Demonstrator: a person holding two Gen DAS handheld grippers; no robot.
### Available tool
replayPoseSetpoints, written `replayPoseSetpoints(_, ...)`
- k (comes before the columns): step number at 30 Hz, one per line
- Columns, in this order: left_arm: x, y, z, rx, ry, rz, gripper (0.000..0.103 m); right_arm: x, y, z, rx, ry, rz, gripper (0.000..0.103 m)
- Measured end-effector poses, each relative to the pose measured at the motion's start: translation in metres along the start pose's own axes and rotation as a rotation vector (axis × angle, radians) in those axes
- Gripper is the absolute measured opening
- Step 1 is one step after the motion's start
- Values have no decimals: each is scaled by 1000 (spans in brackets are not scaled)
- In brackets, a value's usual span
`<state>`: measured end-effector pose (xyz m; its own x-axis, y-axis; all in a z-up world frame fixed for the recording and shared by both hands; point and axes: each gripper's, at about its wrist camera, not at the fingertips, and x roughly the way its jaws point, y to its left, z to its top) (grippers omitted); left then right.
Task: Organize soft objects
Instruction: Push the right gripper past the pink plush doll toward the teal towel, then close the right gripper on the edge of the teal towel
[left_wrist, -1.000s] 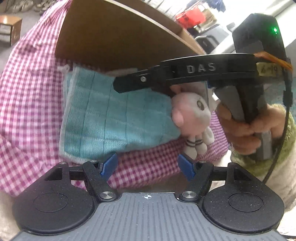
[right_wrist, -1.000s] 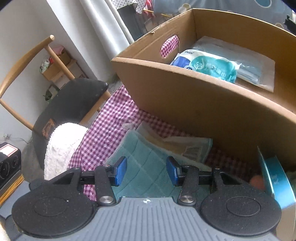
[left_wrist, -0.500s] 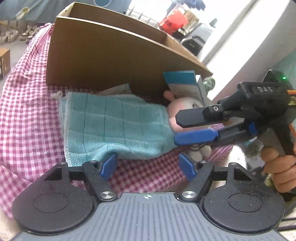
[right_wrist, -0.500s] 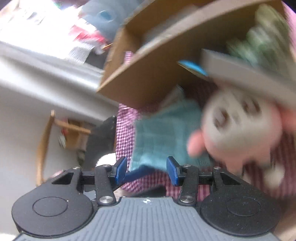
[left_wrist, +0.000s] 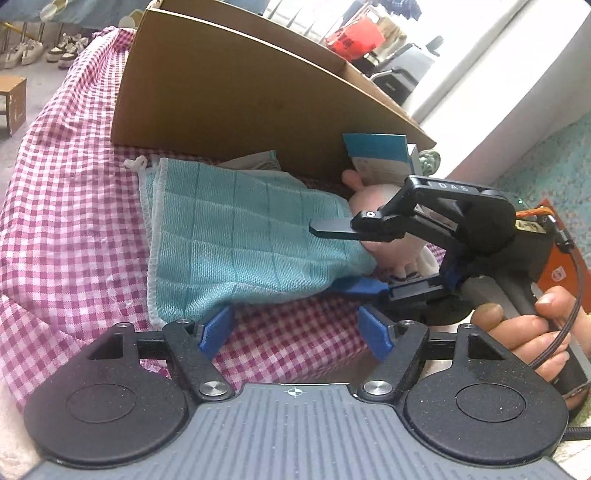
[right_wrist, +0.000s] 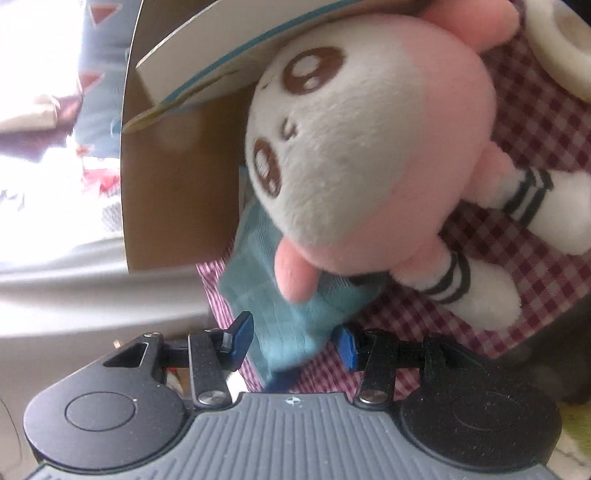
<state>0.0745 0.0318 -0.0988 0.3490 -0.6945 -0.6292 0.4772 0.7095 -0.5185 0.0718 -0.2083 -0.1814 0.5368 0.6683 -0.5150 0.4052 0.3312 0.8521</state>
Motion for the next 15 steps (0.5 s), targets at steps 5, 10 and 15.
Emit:
replayPoseSetpoints(5, -10, 4, -1, -10, -8, -13, 76, 2, -2, -9, 4, -53, 16, 24)
replayPoseSetpoints(10, -29, 9, 1, -21, -47, -18, 77, -1, 10, -23, -34, -66, 84, 17)
replayPoseSetpoints(15, -46, 13, 3, -22, -99, 4, 78, 4, 31, -26, -135, -72, 134, 15)
